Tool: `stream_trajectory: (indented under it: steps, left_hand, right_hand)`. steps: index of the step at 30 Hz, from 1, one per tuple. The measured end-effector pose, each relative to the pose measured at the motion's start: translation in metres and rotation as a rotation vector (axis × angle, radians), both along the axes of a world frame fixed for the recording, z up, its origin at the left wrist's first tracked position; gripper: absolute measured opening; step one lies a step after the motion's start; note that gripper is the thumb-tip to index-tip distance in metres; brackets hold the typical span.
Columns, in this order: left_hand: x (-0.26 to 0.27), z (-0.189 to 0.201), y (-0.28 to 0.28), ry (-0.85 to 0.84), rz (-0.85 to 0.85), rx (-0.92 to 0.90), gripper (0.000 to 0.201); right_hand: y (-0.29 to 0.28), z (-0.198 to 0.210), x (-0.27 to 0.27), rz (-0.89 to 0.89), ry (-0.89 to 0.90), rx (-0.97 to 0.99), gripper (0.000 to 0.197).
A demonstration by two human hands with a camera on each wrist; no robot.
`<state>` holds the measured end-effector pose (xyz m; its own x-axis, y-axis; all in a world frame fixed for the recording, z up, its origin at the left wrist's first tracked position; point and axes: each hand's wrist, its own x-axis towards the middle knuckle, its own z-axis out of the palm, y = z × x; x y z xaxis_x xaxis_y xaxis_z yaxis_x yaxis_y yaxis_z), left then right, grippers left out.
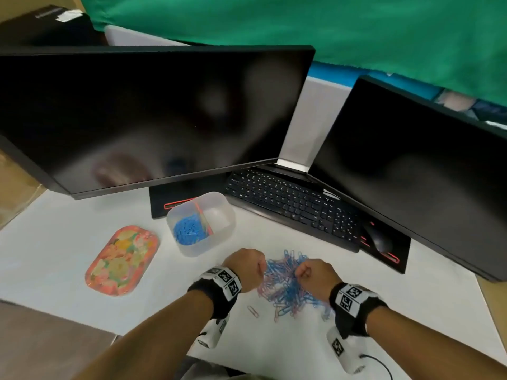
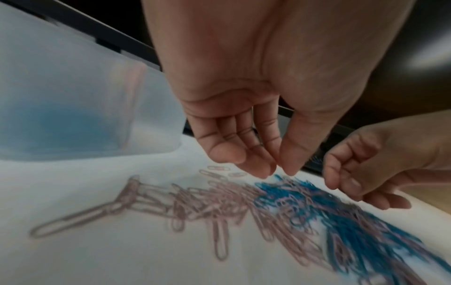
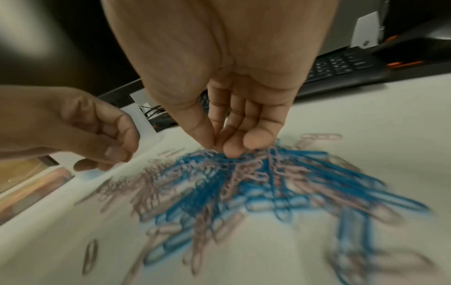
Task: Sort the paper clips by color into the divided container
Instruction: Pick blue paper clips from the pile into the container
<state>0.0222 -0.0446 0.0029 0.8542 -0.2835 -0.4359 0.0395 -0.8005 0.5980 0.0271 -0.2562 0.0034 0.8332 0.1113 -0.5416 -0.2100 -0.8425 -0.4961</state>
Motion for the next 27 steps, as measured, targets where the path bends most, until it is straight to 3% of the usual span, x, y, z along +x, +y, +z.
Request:
stream_trajectory:
  steps: [12,17,20,27]
  left_hand:
    - [-0.013,-0.029,-0.052,-0.074,-0.184,0.012,0.021]
    - [-0.019,-0.037,-0.053,-0.107,-0.265,0.072,0.021]
    - [-0.018,-0.037,-0.043,-0.174,-0.273,0.121,0.019]
    - [-0.011,-0.034,-0.029,-0.160,-0.167,0.202,0.024]
  right_hand:
    - [-0.052,-0.025,-0.053,-0.126,-0.143,0.046,0.017]
    - [-0.063,-0.030,-0.068,0.377,-0.340,-0.125,0.045]
    - [-0.056,-0.040,-0.071,0.598,-0.393,-0.142,0.050]
    - [-0.076,-0.042,-0.064,0.522,-0.370,-0.202,0.057]
